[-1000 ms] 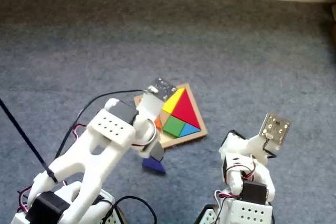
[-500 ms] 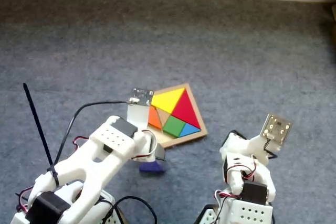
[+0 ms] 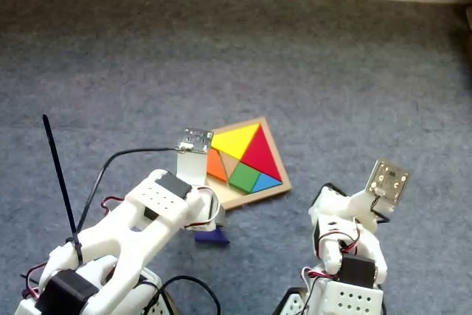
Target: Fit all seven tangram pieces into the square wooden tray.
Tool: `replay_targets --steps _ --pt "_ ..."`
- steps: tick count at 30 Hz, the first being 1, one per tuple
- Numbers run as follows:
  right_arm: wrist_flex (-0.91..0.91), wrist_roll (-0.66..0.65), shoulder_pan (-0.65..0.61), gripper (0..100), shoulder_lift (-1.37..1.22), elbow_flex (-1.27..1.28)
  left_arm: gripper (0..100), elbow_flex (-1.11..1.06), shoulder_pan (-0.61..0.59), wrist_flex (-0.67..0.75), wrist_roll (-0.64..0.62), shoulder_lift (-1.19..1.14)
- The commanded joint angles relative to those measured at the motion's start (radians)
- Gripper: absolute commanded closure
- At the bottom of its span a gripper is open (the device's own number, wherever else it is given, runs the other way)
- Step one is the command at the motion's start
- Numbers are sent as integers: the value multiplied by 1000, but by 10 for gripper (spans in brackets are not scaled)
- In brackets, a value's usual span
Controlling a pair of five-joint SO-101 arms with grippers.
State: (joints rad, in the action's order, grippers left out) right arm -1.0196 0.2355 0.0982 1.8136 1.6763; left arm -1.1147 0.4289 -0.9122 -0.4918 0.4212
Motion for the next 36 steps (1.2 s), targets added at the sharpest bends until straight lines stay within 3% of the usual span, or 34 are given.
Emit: replay_targets --steps 1,7,17,20,26,29,36 --pt "25 -11 12 994 12 97 875 7 12 14 -3 25" --pt "27 -11 12 994 12 97 970 12 -64 9 72 35" --pt "27 -11 10 994 12 99 994 87 -403 -8 310 35" --pt "27 -11 10 994 12 99 993 185 -418 -127 367 35" --pt "27 -11 10 994 12 99 992 469 -374 -537 413 35" --pt "27 -11 10 994 12 99 992 512 -374 -555 657 33" --pt "27 -11 10 994 12 99 993 484 -366 -557 1395 31"
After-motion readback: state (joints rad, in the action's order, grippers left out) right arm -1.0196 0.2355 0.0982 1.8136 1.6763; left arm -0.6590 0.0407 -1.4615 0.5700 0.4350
